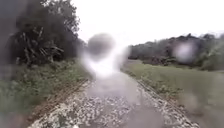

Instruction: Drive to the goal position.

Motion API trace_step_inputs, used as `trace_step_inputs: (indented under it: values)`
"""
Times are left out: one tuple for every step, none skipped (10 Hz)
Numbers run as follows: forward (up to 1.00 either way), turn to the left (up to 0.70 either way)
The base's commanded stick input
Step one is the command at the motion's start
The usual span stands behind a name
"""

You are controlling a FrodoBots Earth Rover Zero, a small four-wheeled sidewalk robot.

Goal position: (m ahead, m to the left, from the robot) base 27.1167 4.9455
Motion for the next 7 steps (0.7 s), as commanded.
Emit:
trace_step_inputs:
  values:
    - [0.85,0.00]
    - [0.85,0.00]
    - [0.85,0.00]
    - [0.85,0.00]
    - [0.85,0.00]
    - [0.85,0.00]
    - [0.85,0.00]
